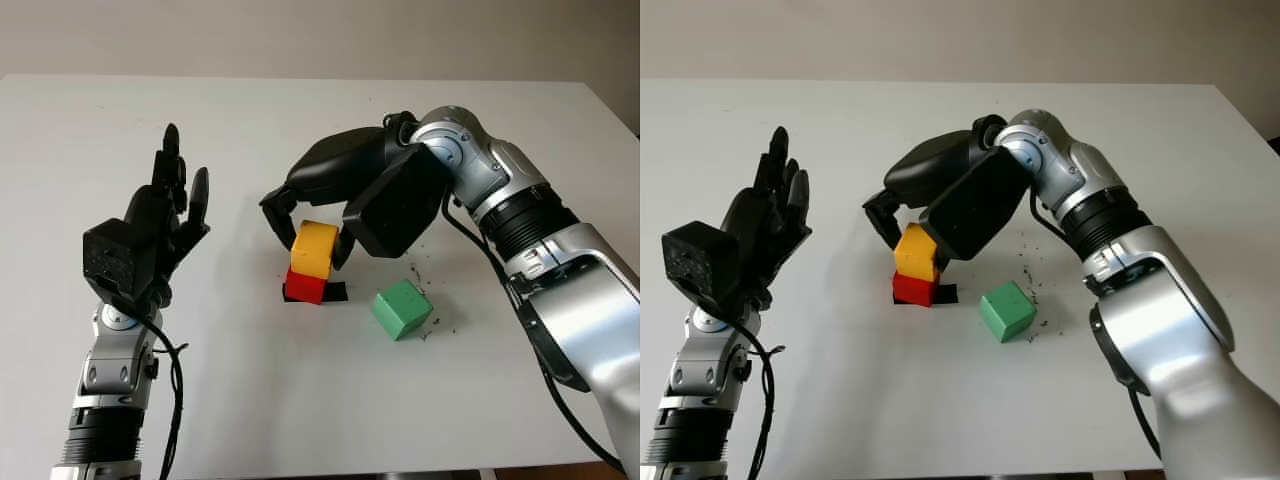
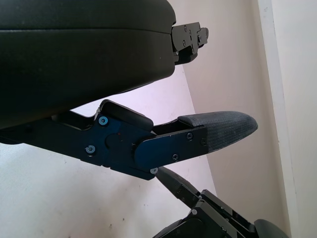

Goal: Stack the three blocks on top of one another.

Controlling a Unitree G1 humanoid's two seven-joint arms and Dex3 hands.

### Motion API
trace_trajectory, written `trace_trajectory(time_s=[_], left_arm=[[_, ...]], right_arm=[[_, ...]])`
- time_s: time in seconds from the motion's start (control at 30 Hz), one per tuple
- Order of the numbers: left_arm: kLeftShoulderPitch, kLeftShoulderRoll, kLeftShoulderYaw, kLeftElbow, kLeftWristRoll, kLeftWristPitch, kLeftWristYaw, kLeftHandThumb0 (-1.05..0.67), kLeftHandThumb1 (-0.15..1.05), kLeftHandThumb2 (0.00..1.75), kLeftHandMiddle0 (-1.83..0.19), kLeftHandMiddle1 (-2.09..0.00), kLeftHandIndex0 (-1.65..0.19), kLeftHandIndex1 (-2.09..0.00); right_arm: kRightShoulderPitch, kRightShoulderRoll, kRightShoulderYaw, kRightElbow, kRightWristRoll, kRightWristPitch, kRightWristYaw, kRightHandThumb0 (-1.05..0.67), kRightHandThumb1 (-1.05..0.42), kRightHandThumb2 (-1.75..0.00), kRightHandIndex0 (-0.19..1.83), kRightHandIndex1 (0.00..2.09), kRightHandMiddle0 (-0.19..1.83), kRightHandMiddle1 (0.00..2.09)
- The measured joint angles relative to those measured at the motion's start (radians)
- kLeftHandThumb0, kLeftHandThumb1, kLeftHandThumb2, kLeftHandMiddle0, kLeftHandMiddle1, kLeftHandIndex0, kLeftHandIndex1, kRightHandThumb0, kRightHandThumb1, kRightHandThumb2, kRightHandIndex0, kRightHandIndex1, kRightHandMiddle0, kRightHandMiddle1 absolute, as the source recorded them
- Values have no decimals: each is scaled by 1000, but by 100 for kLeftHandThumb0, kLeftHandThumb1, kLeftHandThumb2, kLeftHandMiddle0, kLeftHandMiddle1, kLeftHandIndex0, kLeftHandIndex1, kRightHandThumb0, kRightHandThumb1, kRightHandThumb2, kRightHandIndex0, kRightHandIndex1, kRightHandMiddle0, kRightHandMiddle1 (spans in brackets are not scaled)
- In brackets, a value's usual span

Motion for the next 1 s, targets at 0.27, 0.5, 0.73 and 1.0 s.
trace_trajectory(time_s=[0.27,0.5,0.73,1.0], left_arm=[[0,-1,-1,0,1,0,1,-84,105,65,16,-5,18,-5],[0,-1,-6,0,10,0,2,-85,105,65,16,-5,17,-5],[0,-1,-7,0,10,2,2,-84,105,65,16,-5,17,-6],[1,-1,-8,0,10,4,1,-84,105,66,16,-5,18,-5]], right_arm=[[0,8,0,0,8,0,0,-44,-95,-5,25,5,28,168],[0,9,0,3,8,-1,-3,-44,-95,-5,25,5,28,166],[0,9,0,5,6,5,-4,-46,-94,-5,22,4,26,156],[-1,9,31,15,-17,25,66,-67,-87,-5,-16,1,-12,29]])
